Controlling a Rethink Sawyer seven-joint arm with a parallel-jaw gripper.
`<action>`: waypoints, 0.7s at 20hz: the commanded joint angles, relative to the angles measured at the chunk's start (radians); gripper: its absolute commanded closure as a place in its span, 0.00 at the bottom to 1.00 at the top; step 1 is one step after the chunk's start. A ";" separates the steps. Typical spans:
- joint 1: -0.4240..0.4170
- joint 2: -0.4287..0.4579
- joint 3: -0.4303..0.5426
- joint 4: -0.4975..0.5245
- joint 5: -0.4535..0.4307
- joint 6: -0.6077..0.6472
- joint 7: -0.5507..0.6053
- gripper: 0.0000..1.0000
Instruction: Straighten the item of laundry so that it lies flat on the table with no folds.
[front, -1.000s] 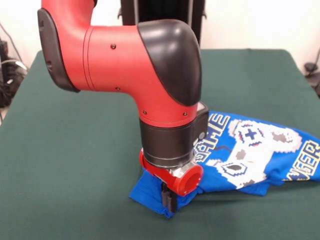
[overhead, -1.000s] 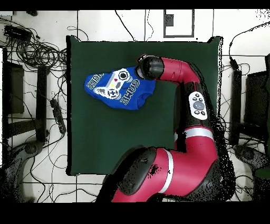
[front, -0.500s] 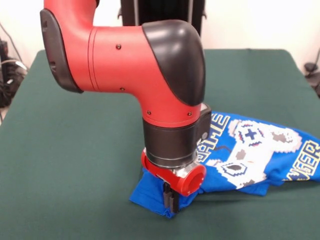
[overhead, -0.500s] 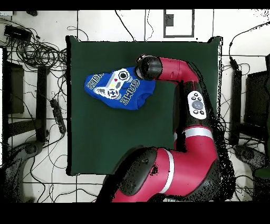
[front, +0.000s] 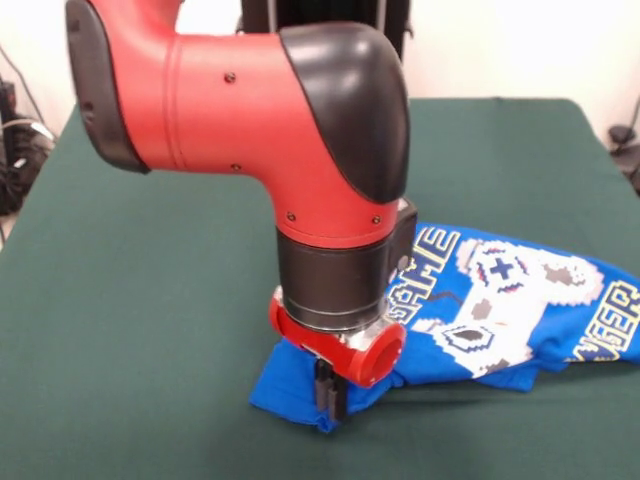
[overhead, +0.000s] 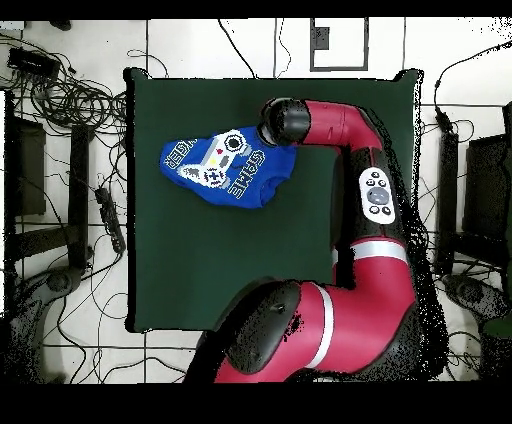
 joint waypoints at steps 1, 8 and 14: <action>-0.007 -0.015 0.196 -0.289 -0.086 0.372 -0.691 1.00; -0.008 0.051 0.329 -0.506 -0.171 0.543 -0.898 1.00; -0.025 0.092 0.475 -0.596 -0.261 0.583 -1.011 1.00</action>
